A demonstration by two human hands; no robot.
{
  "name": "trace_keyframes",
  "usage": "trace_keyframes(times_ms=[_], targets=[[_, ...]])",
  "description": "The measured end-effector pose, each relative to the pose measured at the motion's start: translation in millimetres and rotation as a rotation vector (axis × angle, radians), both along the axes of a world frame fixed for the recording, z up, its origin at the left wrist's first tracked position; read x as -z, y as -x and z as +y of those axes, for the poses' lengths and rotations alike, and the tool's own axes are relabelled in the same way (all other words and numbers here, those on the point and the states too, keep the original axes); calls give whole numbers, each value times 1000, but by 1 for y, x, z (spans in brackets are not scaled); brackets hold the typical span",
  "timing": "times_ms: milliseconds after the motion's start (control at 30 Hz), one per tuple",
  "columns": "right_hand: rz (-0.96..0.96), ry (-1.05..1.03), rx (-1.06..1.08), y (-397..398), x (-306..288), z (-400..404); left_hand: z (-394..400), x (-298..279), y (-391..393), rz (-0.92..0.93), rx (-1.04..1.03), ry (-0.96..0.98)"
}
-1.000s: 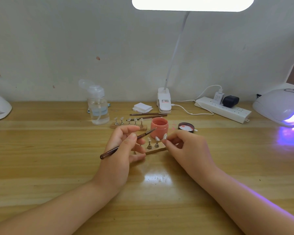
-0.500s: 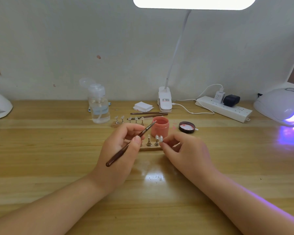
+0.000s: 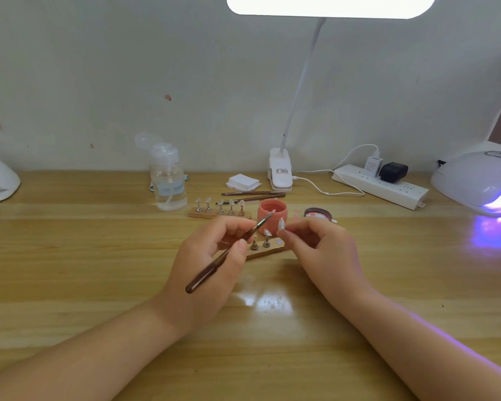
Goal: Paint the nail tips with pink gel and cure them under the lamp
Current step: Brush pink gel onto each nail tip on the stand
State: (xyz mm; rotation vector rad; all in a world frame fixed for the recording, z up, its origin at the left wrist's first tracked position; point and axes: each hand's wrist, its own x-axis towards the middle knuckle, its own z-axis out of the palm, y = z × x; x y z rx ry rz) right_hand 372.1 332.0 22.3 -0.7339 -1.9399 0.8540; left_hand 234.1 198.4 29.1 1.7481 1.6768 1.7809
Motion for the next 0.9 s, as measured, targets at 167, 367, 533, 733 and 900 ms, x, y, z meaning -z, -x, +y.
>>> trace_keyframes(times_ms=[167,367,533,733,900], targets=[[81,9,-42,2,-1,-1,-1,-2,-4,160,-37,-34],[82,-12,-50,1,-2,-2,-2,-1,-1,190,-12,-44],[91,-14,-61,2,-3,-4,-3,-1,-3,141,-23,-53],[92,-8,-52,1,-2,-2,-4,-1,-3,119,8,-31],[96,-48,-73,2,-4,-3,-4,-4,-6,129,-34,-31]])
